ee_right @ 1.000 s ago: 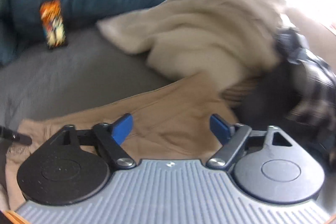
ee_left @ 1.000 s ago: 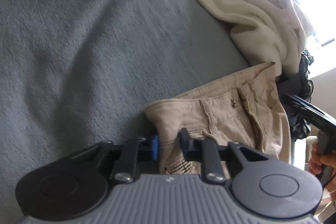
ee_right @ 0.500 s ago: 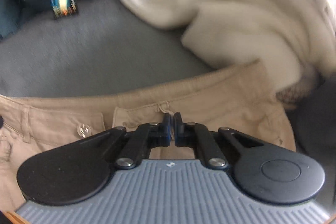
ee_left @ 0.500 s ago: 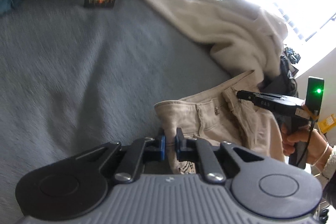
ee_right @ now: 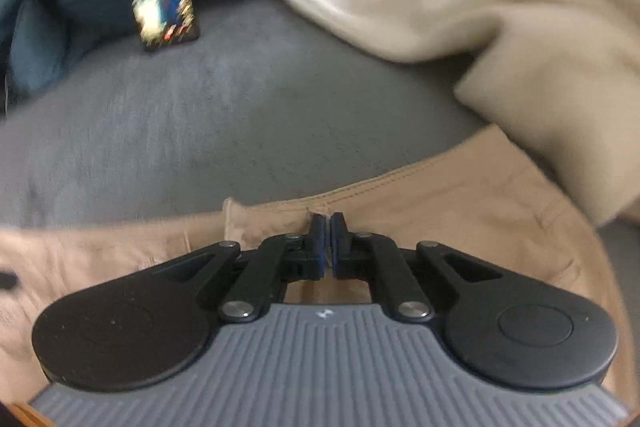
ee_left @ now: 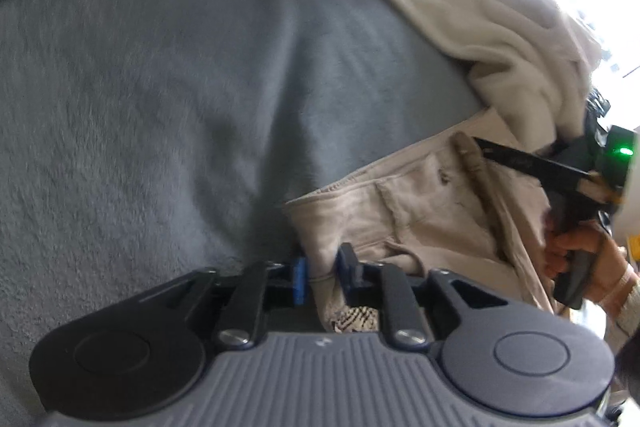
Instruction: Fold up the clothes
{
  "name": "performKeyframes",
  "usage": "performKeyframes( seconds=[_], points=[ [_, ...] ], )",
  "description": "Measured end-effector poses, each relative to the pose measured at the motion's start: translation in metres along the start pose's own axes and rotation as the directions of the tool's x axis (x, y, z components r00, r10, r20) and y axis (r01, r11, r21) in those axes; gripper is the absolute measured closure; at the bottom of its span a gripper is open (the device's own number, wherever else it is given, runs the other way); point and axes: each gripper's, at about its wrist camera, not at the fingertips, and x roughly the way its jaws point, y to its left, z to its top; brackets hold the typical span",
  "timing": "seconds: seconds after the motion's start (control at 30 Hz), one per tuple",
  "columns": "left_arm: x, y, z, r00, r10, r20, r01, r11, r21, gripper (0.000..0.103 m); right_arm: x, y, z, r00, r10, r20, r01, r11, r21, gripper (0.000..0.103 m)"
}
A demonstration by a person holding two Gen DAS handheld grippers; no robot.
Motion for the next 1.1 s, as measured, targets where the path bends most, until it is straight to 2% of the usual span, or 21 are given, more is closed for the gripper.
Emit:
performKeyframes(
  seconds=[0.03, 0.1, 0.17, 0.27, 0.37, 0.43, 0.53, 0.63, 0.7, 0.8, 0.87, 1.0, 1.03, 1.1],
  points=[
    [0.0, 0.002, 0.002, 1.0, 0.003, -0.004, -0.003, 1.0, -0.017, 0.063, -0.004, -0.003, 0.004, 1.0, 0.007, -0.004, -0.007, 1.0, 0.03, 0.097],
    [-0.003, 0.003, 0.007, 1.0, 0.024, -0.005, -0.024, 1.0, -0.014, 0.055, -0.021, -0.01, 0.01, 1.0, 0.011, -0.001, -0.011, 0.998, 0.066, 0.081],
    [-0.009, 0.002, 0.01, 0.999, 0.052, 0.008, -0.052, 0.999, 0.001, 0.05, -0.051, -0.021, 0.013, 0.999, 0.001, 0.037, -0.005, 0.995, 0.102, 0.056],
    [-0.022, -0.004, 0.015, 0.994, 0.091, 0.059, -0.094, 0.995, 0.045, 0.048, -0.114, -0.053, 0.001, 0.991, -0.027, 0.128, -0.003, 0.973, 0.23, 0.052],
    [-0.035, -0.016, 0.015, 0.983, 0.141, 0.116, -0.154, 0.982, 0.114, 0.048, -0.188, -0.084, -0.027, 0.973, -0.096, 0.209, 0.007, 0.921, 0.39, 0.051],
    [-0.04, -0.027, 0.016, 0.979, 0.147, 0.142, -0.17, 0.972, 0.165, 0.048, -0.238, -0.101, -0.06, 0.955, -0.171, 0.244, 0.03, 0.869, 0.494, 0.05],
    [-0.048, -0.054, 0.012, 0.979, 0.113, 0.17, -0.152, 0.959, 0.241, 0.048, -0.301, -0.114, -0.116, 0.926, -0.29, 0.243, 0.074, 0.768, 0.636, 0.049],
    [-0.043, -0.091, 0.005, 0.985, 0.057, 0.165, -0.108, 0.941, 0.321, 0.045, -0.354, -0.114, -0.181, 0.901, -0.381, 0.207, 0.104, 0.653, 0.75, 0.049],
    [-0.034, -0.12, -0.003, 0.991, 0.022, 0.129, -0.072, 0.918, 0.391, 0.043, -0.381, -0.106, -0.223, 0.89, -0.429, 0.153, 0.139, 0.577, 0.805, 0.048],
    [-0.017, -0.166, -0.023, 0.999, -0.015, 0.039, -0.007, 0.853, 0.521, 0.041, -0.405, -0.092, -0.282, 0.887, -0.458, 0.063, 0.169, 0.448, 0.878, 0.044],
    [-0.005, -0.197, -0.043, 0.999, -0.033, -0.027, 0.043, 0.781, 0.624, 0.041, -0.409, -0.085, -0.319, 0.895, -0.447, 0.002, 0.174, 0.354, 0.919, 0.042],
    [0.014, -0.246, -0.094, 0.987, -0.037, -0.156, 0.147, 0.595, 0.79, 0.039, -0.399, -0.08, -0.371, 0.907, -0.409, -0.098, 0.197, 0.207, 0.958, 0.041],
    [0.017, -0.255, -0.109, 0.983, -0.032, -0.182, 0.17, 0.544, 0.822, 0.039, -0.393, -0.079, -0.376, 0.914, -0.393, -0.103, 0.193, 0.196, 0.962, 0.041],
    [0.023, -0.272, -0.138, 0.974, -0.019, -0.224, 0.209, 0.438, 0.874, 0.038, -0.383, -0.078, -0.382, 0.925, -0.365, -0.104, 0.186, 0.197, 0.963, 0.04]
  ],
)
